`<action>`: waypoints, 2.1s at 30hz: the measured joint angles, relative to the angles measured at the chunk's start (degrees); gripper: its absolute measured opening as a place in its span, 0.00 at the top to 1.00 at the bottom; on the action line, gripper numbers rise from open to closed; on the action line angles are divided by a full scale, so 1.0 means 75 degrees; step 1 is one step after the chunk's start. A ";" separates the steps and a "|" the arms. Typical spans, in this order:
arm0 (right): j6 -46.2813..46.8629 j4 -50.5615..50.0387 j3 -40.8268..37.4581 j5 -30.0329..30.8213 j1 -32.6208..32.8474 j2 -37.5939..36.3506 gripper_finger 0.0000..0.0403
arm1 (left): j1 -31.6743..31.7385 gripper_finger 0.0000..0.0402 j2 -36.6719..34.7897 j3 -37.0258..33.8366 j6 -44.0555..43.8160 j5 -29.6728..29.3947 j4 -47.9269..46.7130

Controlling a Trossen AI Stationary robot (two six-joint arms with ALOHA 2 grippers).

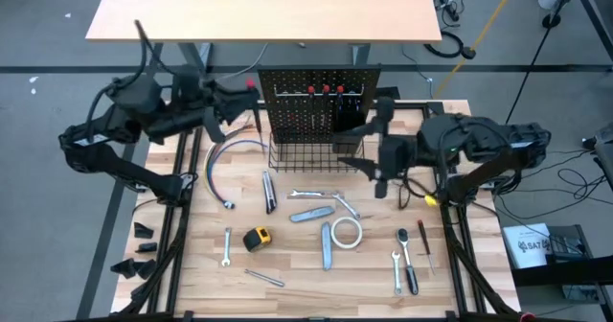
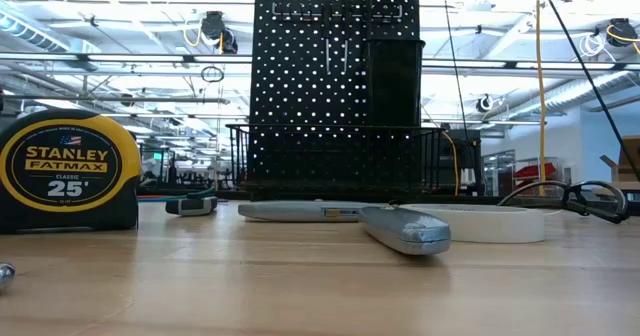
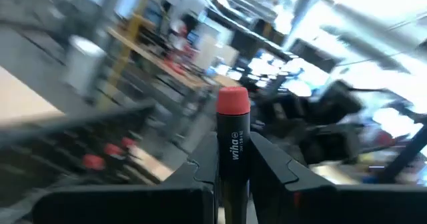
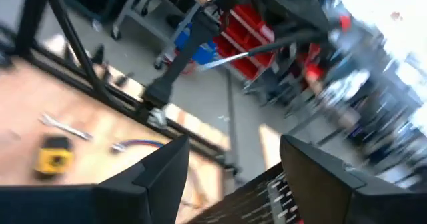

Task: Hang tools onto peg board
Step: Hang the nut driver onto the pegboard

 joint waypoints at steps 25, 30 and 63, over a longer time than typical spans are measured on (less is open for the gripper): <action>0.4600 0.1040 -0.4345 0.0219 -0.0003 -0.3425 0.43 | -0.0874 0.88 -0.0383 -0.3074 0.2587 -0.3743 0.2859; 0.4391 0.2075 -0.5514 0.0199 -0.0180 -0.4222 0.43 | -0.1073 0.88 0.0716 -0.3397 0.2843 -0.5157 0.4545; 0.4463 0.3055 -0.6925 -0.1386 -0.2178 -0.4904 0.43 | -0.0165 0.88 0.3628 -0.1887 0.4369 -0.7185 0.6584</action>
